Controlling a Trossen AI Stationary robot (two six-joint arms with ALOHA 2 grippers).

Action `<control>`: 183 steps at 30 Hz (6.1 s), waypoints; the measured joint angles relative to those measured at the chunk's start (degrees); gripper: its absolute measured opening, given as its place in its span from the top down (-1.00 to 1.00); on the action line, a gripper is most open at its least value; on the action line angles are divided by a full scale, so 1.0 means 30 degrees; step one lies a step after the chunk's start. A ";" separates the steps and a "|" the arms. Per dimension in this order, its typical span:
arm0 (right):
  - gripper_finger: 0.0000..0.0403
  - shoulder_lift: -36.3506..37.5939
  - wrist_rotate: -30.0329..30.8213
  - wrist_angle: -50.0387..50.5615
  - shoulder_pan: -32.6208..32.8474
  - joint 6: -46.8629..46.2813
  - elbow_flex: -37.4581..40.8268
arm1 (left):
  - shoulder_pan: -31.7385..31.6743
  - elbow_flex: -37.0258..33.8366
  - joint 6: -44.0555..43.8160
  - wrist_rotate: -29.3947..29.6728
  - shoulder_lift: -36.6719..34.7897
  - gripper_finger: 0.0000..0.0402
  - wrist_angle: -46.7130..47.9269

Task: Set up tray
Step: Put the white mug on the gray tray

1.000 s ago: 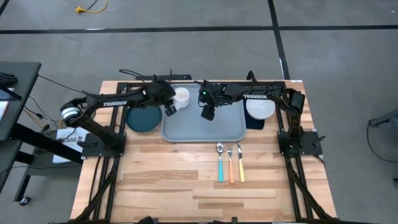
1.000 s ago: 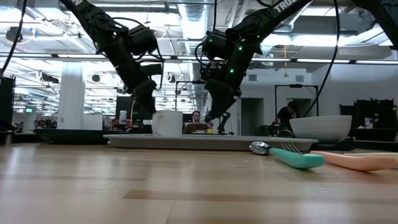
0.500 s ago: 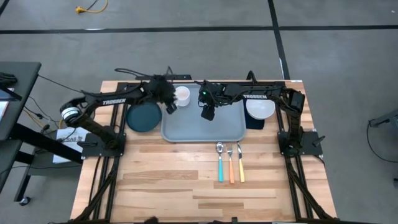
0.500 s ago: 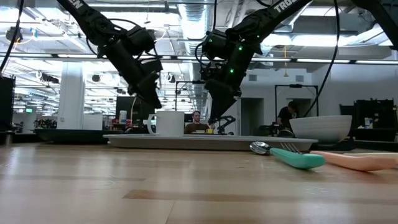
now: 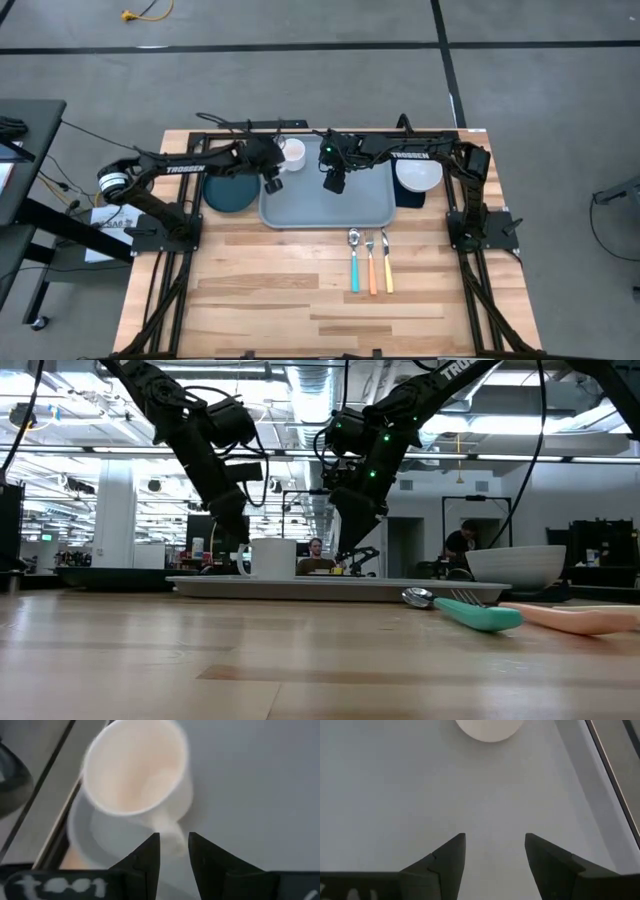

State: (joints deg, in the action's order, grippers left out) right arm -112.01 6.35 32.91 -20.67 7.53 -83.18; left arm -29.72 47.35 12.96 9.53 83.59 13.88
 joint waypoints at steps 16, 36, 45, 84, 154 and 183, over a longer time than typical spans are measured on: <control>0.00 -0.0007 -0.0007 0.0000 0.0175 -0.0015 0.0000 | -0.2361 0.0000 0.0162 0.4700 0.0000 0.54 -0.1932; 0.00 -0.0007 -0.0007 0.0001 0.0233 -0.0036 0.0000 | -0.2141 0.0007 0.0619 -0.1545 0.0767 0.55 -0.0142; 0.00 -0.0007 -0.0068 0.0025 0.0262 -0.0131 0.0007 | -0.2185 0.0007 0.0804 0.0463 0.2524 0.55 -0.1955; 0.00 -0.0321 -0.2254 -0.4517 -0.2000 -0.0672 0.0000 | -0.1243 0.0007 0.1445 -0.5849 -0.4489 0.55 -0.2373; 0.00 0.1912 0.7710 0.0376 -0.2322 -0.2099 -0.1217 | 0.0196 0.0000 -0.3794 -0.7398 0.2142 0.55 -1.3090; 0.00 0.4554 0.8721 0.3345 -0.3003 -0.3359 -0.1217 | 0.1843 0.0007 -0.7121 0.2279 0.7539 0.55 -1.6225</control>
State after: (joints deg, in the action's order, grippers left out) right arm -98.35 32.51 42.94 -29.67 -2.55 -86.83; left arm -24.19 47.37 -8.40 16.36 106.21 -34.79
